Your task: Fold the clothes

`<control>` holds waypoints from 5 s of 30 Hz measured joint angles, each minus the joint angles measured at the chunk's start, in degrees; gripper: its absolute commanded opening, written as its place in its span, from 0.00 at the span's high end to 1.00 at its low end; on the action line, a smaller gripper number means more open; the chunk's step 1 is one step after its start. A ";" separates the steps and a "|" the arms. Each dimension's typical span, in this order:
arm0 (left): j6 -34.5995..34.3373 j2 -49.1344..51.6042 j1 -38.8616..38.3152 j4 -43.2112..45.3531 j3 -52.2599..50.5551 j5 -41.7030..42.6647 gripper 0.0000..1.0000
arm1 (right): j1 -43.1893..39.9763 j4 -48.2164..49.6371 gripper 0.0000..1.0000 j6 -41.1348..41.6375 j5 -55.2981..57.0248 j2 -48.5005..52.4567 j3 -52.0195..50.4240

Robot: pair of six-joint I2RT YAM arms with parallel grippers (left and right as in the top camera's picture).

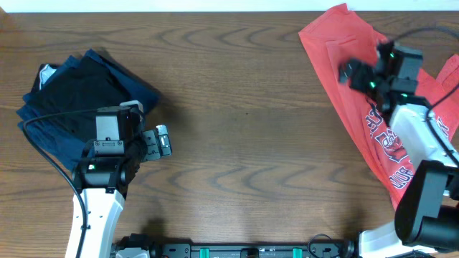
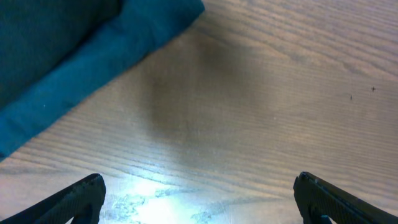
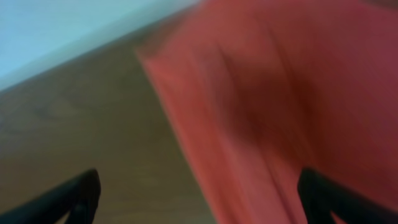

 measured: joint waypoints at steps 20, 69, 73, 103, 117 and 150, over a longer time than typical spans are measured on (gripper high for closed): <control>0.00 -0.02 0.00 -0.50 0.00 0.00 0.02 | -3.28 -24.13 0.71 -11.23 14.51 0.00 -8.04; -4.31 2.45 0.00 5.79 0.00 12.26 0.02 | 4.61 -26.03 0.11 -3.28 26.03 -3.41 -0.44; -5.84 7.54 -0.57 5.62 -0.07 18.32 0.02 | -0.48 -26.71 0.12 -3.26 24.37 -3.41 -1.77; -19.56 38.64 -15.10 26.88 4.15 7.96 0.94 | -2.05 -23.19 0.14 -2.43 19.52 -3.32 -9.60; -9.97 38.03 -0.26 8.17 44.35 -1.55 0.02 | -2.08 -25.51 0.10 -2.40 19.50 -3.32 -9.66; -39.58 43.50 -37.13 35.01 8.48 12.02 0.24 | -2.08 -26.95 0.09 -2.40 19.50 -3.32 -9.68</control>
